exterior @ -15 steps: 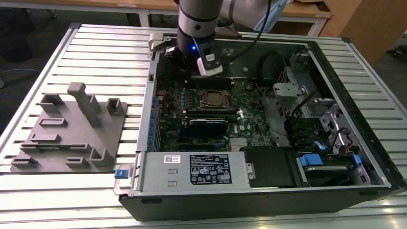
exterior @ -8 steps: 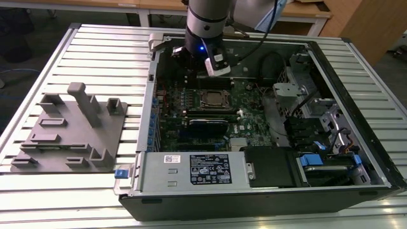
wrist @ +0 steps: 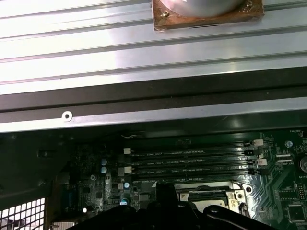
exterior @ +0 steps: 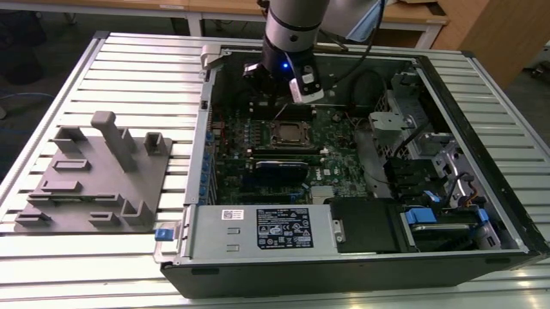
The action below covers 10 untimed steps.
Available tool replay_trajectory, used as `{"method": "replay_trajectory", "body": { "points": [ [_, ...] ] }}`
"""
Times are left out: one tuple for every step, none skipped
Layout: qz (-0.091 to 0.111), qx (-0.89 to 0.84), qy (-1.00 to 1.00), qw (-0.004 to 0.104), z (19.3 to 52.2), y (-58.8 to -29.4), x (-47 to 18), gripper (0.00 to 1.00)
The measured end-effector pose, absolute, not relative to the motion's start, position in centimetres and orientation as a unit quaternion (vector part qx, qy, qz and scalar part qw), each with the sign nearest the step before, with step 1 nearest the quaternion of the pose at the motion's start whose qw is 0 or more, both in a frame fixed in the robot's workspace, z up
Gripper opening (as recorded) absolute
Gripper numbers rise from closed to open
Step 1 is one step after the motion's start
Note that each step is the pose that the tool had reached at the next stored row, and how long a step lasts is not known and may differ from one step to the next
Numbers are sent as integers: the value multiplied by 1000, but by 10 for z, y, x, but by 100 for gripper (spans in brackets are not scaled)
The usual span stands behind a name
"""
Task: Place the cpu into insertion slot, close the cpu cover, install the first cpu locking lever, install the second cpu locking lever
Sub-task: 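Install the first cpu locking lever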
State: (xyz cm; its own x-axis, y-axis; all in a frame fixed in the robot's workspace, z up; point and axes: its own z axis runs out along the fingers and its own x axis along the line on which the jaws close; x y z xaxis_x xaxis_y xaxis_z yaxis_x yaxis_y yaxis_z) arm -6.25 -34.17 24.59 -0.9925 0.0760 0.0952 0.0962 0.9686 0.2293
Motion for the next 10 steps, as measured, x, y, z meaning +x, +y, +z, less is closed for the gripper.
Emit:
{"method": "replay_trajectory", "body": {
  "points": [
    [-118, -43, -991, 43, 246, -342, -62, 10],
    [-118, -43, -991, 43, 246, -342, -62, 10],
    [-118, -44, -991, 43, 246, -342, -62, 10],
    [-117, -43, -991, 42, 246, -342, -62, 10],
    [-118, -43, -991, 41, 245, -342, -62, 10],
    [-118, -43, -991, 37, 245, -342, -62, 10],
    [-118, -42, -992, 32, 244, -342, -62, 10],
    [-118, -42, -992, 28, 244, -342, -62, 10],
    [-118, -41, -992, 23, 244, -342, -62, 10],
    [-119, -41, -992, 19, 243, -342, -62, 10]
  ]
}}
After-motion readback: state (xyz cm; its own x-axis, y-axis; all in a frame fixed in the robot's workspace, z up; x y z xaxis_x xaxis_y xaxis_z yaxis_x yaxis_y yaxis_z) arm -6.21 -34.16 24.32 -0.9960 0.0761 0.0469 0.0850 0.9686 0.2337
